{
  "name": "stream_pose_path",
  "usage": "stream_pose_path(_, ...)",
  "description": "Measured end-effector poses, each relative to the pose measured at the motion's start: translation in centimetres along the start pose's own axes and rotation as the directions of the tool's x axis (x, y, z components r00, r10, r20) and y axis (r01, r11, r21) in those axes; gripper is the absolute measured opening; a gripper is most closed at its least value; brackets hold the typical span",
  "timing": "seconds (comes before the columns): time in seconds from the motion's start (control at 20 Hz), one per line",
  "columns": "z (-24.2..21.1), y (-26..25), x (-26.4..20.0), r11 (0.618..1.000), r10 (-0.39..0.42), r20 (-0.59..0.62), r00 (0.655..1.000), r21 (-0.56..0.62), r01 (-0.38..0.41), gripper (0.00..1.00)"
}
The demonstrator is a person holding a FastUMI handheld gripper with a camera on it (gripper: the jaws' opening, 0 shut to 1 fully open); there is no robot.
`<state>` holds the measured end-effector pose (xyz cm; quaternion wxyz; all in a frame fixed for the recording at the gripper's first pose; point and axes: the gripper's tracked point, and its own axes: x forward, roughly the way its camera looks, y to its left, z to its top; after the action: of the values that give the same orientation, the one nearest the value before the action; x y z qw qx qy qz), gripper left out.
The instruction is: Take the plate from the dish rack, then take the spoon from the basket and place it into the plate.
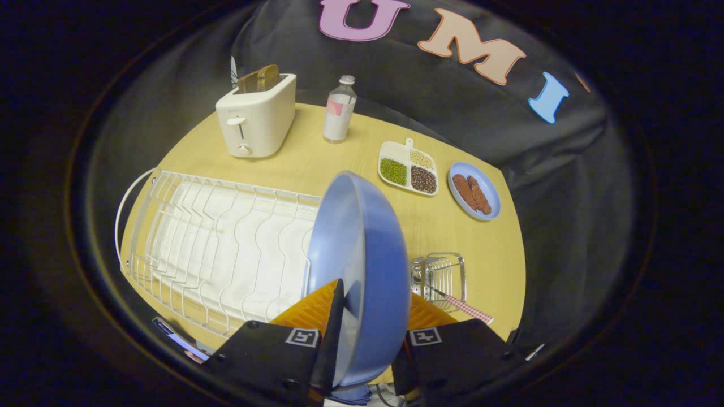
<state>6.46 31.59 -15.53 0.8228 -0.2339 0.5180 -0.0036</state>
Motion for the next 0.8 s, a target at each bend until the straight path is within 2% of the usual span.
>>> stream_pose_path(0.15,0.6,-0.3,-0.4,1.000,-0.019,0.001,1.000,-0.025,0.019,0.43)
stream_pose_path(0.3,1.8,-0.7,-2.2,1.000,-0.014,0.010,1.000,0.011,0.013,0.37)
stream_pose_path(0.6,1.8,-0.3,-2.5,0.999,0.037,0.015,0.999,-0.018,-0.036,0.35)
stream_pose_path(0.8,2.2,-0.8,-2.8,0.992,0.113,0.034,0.993,0.049,-0.114,0.35)
